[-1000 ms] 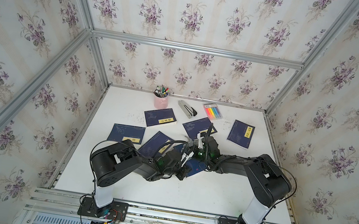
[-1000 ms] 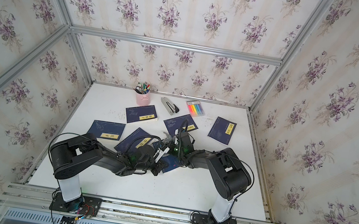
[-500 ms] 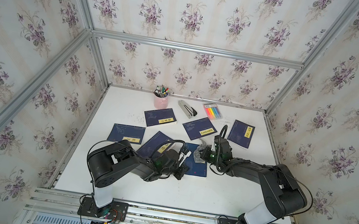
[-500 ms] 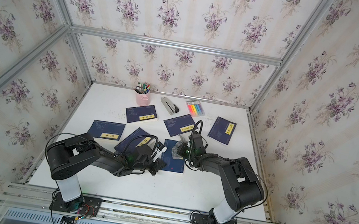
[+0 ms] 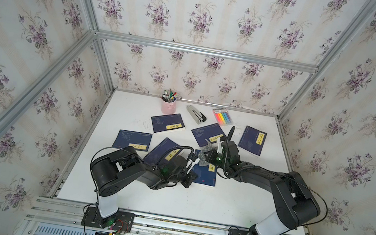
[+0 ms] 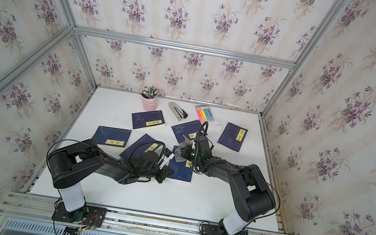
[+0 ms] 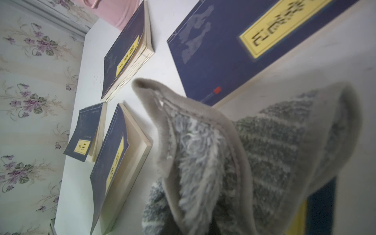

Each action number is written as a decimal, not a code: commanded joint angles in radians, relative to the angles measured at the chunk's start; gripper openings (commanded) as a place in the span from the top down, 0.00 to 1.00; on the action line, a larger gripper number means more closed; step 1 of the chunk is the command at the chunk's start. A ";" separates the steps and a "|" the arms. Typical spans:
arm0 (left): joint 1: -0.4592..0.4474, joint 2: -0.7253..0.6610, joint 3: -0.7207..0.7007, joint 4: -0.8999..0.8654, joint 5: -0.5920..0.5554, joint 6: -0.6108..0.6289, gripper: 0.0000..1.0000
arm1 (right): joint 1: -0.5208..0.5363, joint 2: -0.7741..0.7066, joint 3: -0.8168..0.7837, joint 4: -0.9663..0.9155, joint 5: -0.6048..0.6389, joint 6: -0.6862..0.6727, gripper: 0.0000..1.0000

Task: Wipe the cover of the book
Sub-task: Wipe the dirt from the cover of the book.

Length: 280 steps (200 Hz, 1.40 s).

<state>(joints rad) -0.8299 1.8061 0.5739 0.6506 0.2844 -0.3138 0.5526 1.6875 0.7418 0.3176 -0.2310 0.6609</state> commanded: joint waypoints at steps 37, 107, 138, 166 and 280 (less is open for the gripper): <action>0.003 0.025 -0.015 -0.350 -0.095 0.016 1.00 | 0.028 0.103 0.054 -0.016 -0.008 0.002 1.00; 0.003 0.030 -0.012 -0.350 -0.096 0.016 1.00 | -0.108 -0.063 -0.092 -0.121 0.092 -0.033 1.00; 0.005 0.037 -0.006 -0.348 -0.091 0.020 1.00 | -0.108 -0.141 -0.124 -0.127 0.097 -0.059 1.00; 0.004 0.045 0.000 -0.348 -0.085 0.020 1.00 | -0.093 -0.190 -0.151 -0.033 0.024 -0.047 1.00; 0.004 0.012 -0.032 -0.338 -0.109 0.004 1.00 | 0.055 -0.062 -0.133 -0.075 0.048 -0.030 1.00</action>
<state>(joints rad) -0.8295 1.8053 0.5697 0.6598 0.2703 -0.3107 0.6380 1.6711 0.6735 0.2836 -0.2188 0.6052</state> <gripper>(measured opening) 0.049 0.082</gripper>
